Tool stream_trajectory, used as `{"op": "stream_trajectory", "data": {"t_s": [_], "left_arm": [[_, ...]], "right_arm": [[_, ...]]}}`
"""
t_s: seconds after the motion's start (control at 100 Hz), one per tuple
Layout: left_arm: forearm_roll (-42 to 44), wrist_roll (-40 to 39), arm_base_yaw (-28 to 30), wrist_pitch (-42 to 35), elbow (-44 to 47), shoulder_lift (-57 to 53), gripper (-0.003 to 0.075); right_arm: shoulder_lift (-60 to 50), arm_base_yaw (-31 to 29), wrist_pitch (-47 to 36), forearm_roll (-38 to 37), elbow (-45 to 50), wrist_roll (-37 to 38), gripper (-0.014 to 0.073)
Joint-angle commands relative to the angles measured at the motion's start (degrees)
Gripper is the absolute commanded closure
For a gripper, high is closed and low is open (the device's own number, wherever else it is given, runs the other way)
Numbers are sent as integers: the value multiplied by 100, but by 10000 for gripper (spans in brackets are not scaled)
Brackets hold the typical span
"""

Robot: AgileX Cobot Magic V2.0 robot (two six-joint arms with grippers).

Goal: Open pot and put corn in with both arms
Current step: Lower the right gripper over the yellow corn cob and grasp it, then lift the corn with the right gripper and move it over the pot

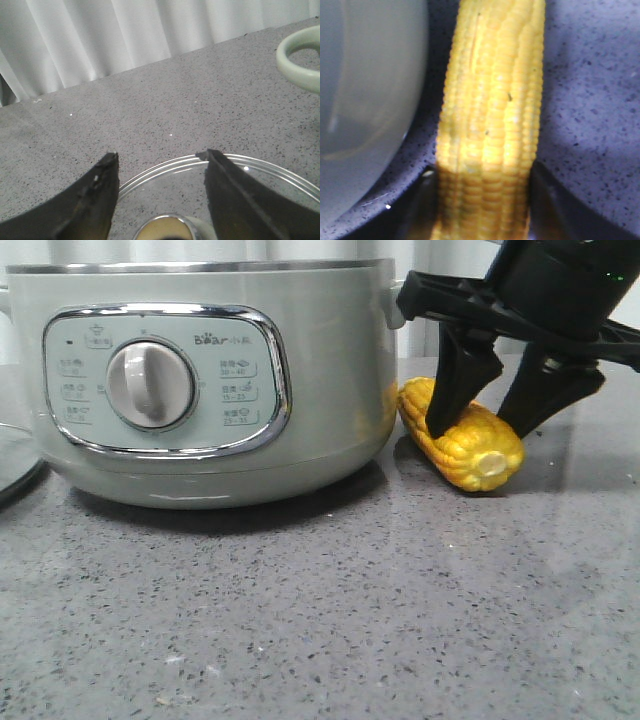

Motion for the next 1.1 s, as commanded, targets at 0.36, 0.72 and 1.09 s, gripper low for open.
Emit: {"op": "stream_trajectory", "data": {"t_s": [0.36,0.72,1.09], "left_arm": [[277,-43,-16,-282,-173,-87,384],[277,-43,-16,-282,-173,-87,384],[277,-43,-16,-282,-173,-87,384]], "right_arm": [[-998,-78,577,-705,-149,348,655],[-2289,-154,798,-1009,-446,403,655],[-1483,1369,478,-907,-1972,145,655]]}}
